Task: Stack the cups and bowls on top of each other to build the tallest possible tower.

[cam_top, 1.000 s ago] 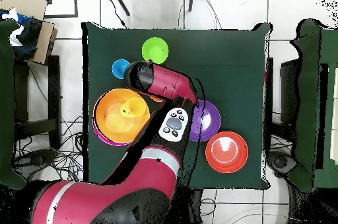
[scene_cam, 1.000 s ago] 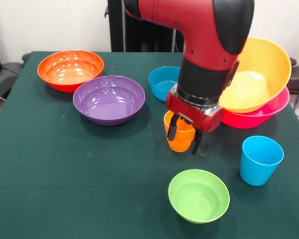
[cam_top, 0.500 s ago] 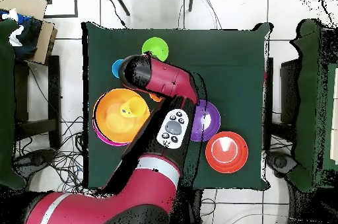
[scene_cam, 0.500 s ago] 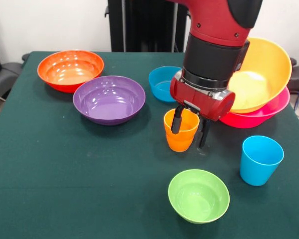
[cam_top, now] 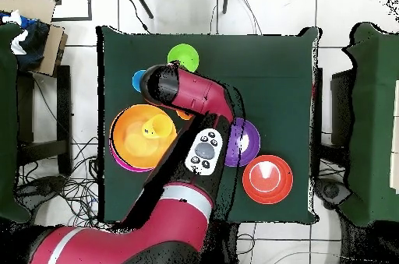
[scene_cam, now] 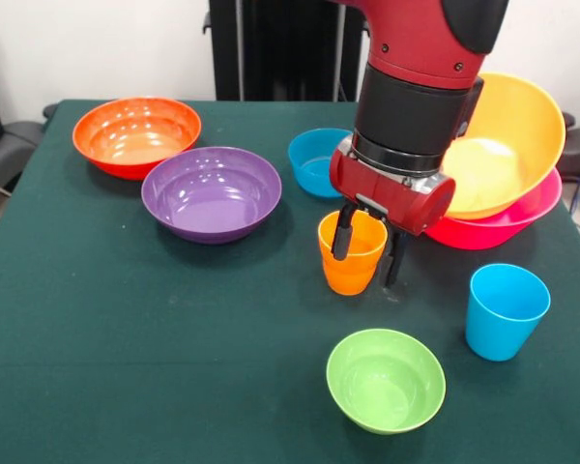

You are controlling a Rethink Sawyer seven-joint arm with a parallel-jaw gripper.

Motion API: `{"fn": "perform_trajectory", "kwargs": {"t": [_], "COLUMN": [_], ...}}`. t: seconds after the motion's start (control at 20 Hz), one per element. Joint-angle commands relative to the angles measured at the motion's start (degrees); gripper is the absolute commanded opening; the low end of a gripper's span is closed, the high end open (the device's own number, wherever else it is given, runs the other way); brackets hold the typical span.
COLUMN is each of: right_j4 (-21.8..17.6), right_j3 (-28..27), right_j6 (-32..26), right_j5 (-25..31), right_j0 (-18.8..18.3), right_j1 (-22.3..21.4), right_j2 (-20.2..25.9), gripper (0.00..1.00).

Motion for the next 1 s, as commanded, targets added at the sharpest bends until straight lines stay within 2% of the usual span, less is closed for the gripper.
{"fn": "perform_trajectory", "kwargs": {"t": [0.05, 0.35, 0.6, 1.0], "right_j4": [-3.83, -2.07, -2.05, -1.78], "right_j3": [2.04, 3.1, 3.23, 4.18], "right_j6": [4.03, 8.74, 9.59, 9.52], "right_j5": [4.14, 9.44, 11.8, 9.04], "right_j0": [1.21, 3.78, 4.81, 4.88], "right_j1": [2.68, 1.84, 1.95, 3.52], "right_j2": [4.25, 2.03, 0.15, -0.71], "gripper": [1.0, 1.0, 1.0, 1.0]}}
